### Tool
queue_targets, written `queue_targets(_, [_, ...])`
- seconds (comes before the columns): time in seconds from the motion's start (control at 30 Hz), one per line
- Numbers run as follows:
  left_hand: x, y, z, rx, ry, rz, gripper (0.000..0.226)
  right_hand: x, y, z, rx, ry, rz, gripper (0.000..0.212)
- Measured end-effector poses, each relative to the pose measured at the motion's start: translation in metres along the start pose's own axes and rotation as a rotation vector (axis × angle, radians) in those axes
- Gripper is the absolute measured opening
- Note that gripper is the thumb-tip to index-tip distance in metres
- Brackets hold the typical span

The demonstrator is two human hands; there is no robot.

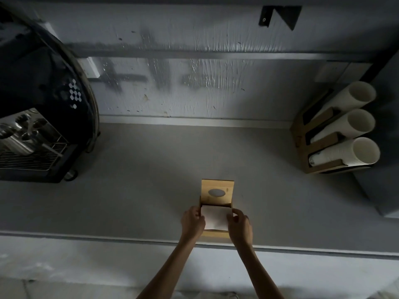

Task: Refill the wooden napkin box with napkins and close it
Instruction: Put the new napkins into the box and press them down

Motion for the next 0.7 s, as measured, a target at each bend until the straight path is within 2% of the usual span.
queue_targets(0.17, [0.006, 0.001, 0.007, -0.022, 0.032, -0.026, 0.023, -0.001, 0.007, -0.001, 0.019, 0.038, -0.055, 0.039])
queue_targets(0.3, [0.006, -0.008, 0.012, -0.026, 0.043, -0.005, 0.016, -0.001, 0.01, -0.007, 0.023, 0.043, -0.073, 0.044])
queue_targets(0.37, [0.009, -0.013, 0.017, -0.045, 0.039, 0.042, 0.021, -0.002, 0.013, -0.007, -0.039, 0.08, -0.132, 0.037])
queue_targets(0.43, [0.014, -0.018, 0.022, -0.065, 0.021, 0.088, 0.031, -0.002, 0.014, -0.001, -0.213, 0.179, -0.167, 0.028])
queue_targets(0.5, [0.019, -0.019, 0.027, -0.068, 0.003, 0.11, 0.036, 0.003, 0.014, 0.01, -0.412, 0.308, -0.107, 0.022])
queue_targets(0.57, [0.021, -0.017, 0.028, -0.102, 0.041, 0.124, 0.035, 0.01, 0.012, 0.024, -0.527, 0.387, -0.02, 0.023])
queue_targets(0.63, [0.023, -0.015, 0.031, -0.207, 0.156, 0.179, 0.032, 0.017, 0.007, 0.034, -0.57, 0.474, 0.051, 0.028])
queue_targets(0.7, [0.025, -0.014, 0.036, -0.271, 0.23, 0.209, 0.028, 0.023, 0.002, 0.038, -0.534, 0.574, 0.116, 0.03])
Point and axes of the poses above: each hand's wrist, its own y-axis away from the middle knuckle, its own x-axis out of the palm, z = x × y, the point moved 1 cm from there along -y, towards the middle knuckle, and after that the axes turned 3 degrees about -z, right-handed, at the moved point
